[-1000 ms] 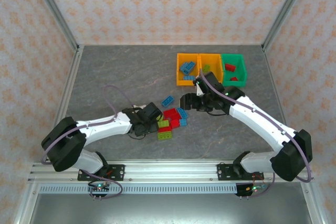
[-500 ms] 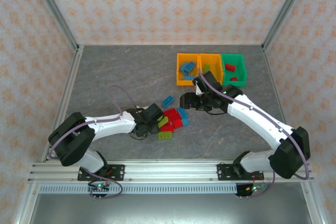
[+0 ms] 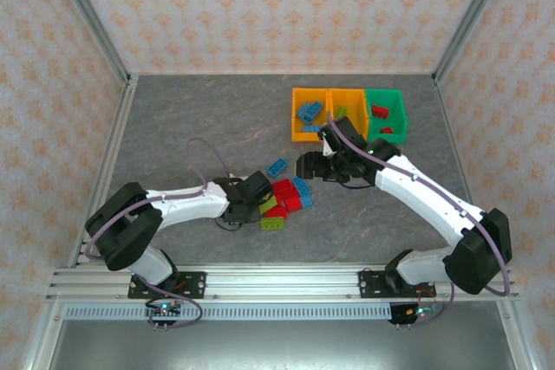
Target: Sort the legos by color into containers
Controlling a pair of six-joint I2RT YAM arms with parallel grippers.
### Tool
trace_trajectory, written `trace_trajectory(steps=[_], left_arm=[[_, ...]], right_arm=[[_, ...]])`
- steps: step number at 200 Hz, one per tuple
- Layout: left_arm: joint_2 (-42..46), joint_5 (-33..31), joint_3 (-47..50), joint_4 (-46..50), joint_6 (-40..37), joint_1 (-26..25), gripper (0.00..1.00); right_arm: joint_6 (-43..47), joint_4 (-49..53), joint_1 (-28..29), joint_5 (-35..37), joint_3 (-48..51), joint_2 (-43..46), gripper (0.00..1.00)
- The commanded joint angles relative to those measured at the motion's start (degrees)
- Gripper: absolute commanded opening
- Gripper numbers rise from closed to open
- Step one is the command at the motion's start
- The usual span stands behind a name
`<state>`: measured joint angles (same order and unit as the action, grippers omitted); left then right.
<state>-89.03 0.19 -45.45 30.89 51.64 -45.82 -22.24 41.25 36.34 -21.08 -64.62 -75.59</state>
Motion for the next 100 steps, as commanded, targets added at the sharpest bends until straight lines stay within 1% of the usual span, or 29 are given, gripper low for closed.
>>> trace_trajectory(steps=[1,23,42,59,73,75,87,100], left_arm=[[-1.84,0.22,0.17,-8.12,-2.55,-0.1,0.28],[1.93,-0.04,-0.33,-6.94,-3.83,-0.16,0.27],[6.36,-1.0,-2.0,-5.15,-5.25,-0.56,0.27],[9.17,-1.61,-4.76,-3.71,-6.88,-0.89,0.27],[9.91,-2.11,-7.71,-3.07,-8.52,-0.98,0.27],[9.93,-2.12,-8.16,-3.09,-8.84,-1.01,0.27],[9.01,-2.12,-11.25,-3.48,-10.84,-1.02,0.27],[6.19,-2.03,-15.8,-3.97,-13.27,-1.03,0.27]], right_arm=[[1.72,1.83,0.06,-2.26,-0.63,1.1,0.74],[2.64,1.28,0.05,-6.86,0.18,2.32,0.73],[1.58,0.36,0.05,-5.28,0.79,4.24,0.73],[0.29,-0.06,0.07,-1.18,0.99,6.48,0.73],[-0.63,0.09,0.05,3.87,0.77,7.47,0.73],[-0.86,0.17,0.05,4.67,0.74,8.71,0.73],[-2.25,0.57,0.05,10.08,0.64,10.96,0.73],[-4.39,0.75,0.05,16.4,0.95,13.3,0.73]])
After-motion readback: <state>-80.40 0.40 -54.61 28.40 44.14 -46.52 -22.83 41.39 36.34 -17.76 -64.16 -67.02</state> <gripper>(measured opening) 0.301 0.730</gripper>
